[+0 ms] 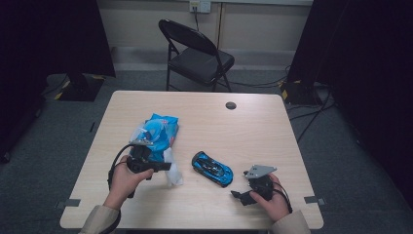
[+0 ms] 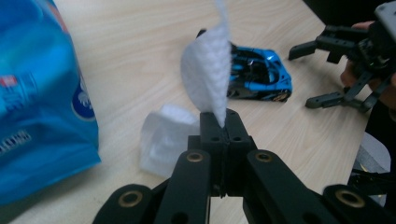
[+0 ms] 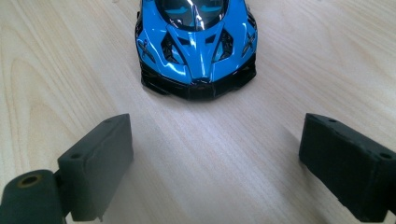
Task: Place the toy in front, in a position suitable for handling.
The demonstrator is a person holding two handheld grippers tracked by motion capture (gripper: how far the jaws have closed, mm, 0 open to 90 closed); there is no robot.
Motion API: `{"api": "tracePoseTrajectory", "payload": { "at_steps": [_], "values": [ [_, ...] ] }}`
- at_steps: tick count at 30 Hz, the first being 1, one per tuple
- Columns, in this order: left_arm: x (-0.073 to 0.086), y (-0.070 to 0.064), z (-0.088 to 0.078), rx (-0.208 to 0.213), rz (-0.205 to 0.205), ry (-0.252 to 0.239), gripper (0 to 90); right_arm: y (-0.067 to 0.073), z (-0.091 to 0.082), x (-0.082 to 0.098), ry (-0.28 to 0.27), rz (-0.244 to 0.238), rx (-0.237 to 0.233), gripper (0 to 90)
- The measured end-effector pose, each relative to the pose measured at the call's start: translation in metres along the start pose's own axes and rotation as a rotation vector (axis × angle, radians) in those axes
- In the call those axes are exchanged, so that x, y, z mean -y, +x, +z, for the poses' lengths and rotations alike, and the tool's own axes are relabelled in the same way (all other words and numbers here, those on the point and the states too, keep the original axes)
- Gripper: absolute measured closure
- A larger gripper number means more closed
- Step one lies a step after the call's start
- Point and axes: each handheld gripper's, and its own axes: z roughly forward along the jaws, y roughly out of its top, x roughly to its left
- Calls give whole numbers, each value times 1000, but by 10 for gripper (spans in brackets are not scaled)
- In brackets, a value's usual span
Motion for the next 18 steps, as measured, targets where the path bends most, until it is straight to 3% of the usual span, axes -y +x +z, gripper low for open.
{"api": "tracePoseTrajectory", "payload": {
  "at_steps": [5,13,18],
  "values": [
    [12,2,6,10,-1,33,899,0,0,0,0,-1,-1,93],
    [25,8,10,-10,-13,54,899,0,0,0,1,-1,0,93],
    [30,8,13,-16,3,80,899,0,0,0,0,-1,0,93]
  ]
}}
